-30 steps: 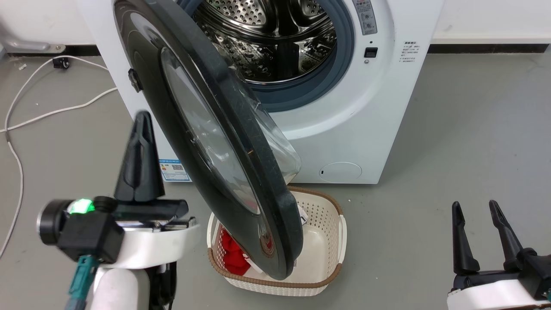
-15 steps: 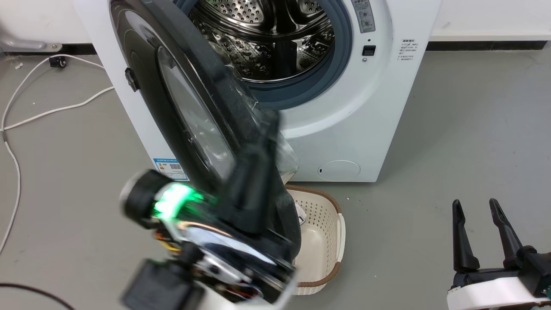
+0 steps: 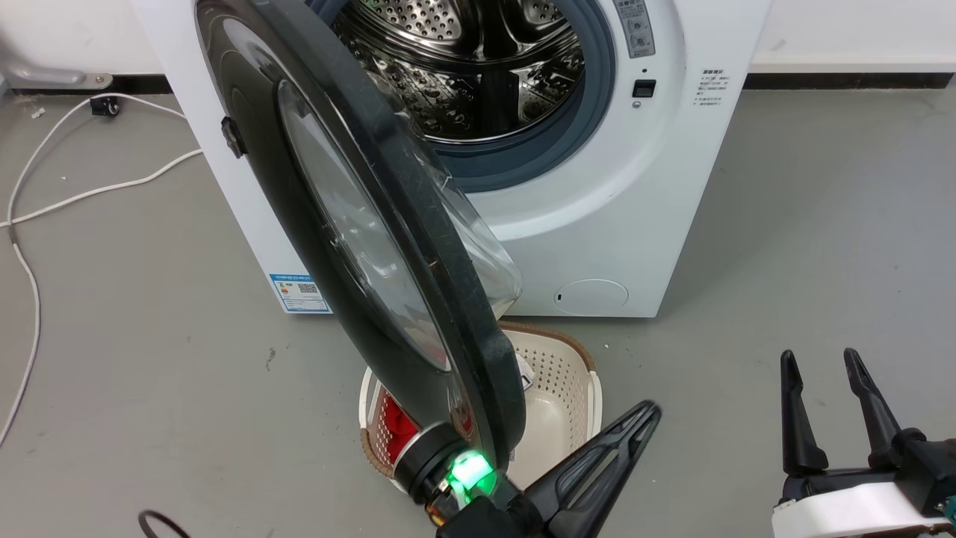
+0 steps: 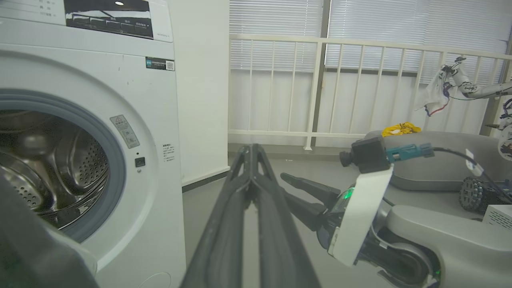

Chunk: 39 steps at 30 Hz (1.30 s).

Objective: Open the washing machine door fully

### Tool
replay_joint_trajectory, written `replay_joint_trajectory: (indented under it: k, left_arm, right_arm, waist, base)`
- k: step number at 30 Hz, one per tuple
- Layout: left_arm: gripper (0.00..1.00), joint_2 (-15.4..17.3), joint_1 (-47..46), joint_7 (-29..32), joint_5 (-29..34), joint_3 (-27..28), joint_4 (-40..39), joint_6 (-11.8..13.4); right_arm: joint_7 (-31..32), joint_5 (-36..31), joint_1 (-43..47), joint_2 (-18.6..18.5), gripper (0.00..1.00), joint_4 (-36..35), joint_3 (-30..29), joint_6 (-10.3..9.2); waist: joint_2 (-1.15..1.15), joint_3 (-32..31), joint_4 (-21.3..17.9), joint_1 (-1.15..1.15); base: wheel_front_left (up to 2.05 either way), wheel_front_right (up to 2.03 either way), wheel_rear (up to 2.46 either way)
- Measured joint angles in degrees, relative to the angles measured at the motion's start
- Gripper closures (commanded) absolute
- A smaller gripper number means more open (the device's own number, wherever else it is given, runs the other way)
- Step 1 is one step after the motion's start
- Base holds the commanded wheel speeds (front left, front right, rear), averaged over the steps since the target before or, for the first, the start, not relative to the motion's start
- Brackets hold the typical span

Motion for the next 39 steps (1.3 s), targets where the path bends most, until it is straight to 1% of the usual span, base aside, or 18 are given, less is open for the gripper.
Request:
replay_joint_trajectory:
  k: [4,10,27,30,39]
  left_arm:
    - [1.00,1.34,2.68,1.27,-0.75,0.12,2.85,1.10]
    - [1.00,2.02,3.52,1.55,-1.01,1.94,6.36,3.01]
    - [1.00,-0.56,-3.36,-1.54,-2.77,5.30,16.57,5.42]
    - [1.00,-0.90,-3.81,-1.97,-3.27,5.57,18.49,6.43]
    - [1.00,-1.57,-3.79,-2.83,-3.94,6.48,20.33,8.88]
  right_arm:
    - [-0.01,0.36,0.04,0.00,0.00,0.21,0.09,0.00]
    - [-0.10,0.77,0.07,0.00,0.00,0.53,0.42,0.00]
    - [-0.10,1.37,-0.07,0.00,0.00,1.22,1.11,0.00]
    - [-0.11,1.51,-0.27,0.00,0.00,1.30,1.31,0.00]
    - [-0.10,1.99,-0.40,0.00,0.00,1.49,1.33,0.00]
  waist:
    - [0.00,-0.11,0.32,0.00]
    - [0.00,-0.29,0.49,0.00]
    - [0.00,0.93,-1.05,0.00]
    - [0.00,1.28,-1.31,0.00]
    - [0.00,1.66,-1.43,0.00]
  base:
    - [0.00,0.00,0.00]
    - [0.00,0.00,0.00]
    - [0.00,0.00,0.00]
    - [0.00,0.00,0.00]
    - [0.00,0.00,0.00]
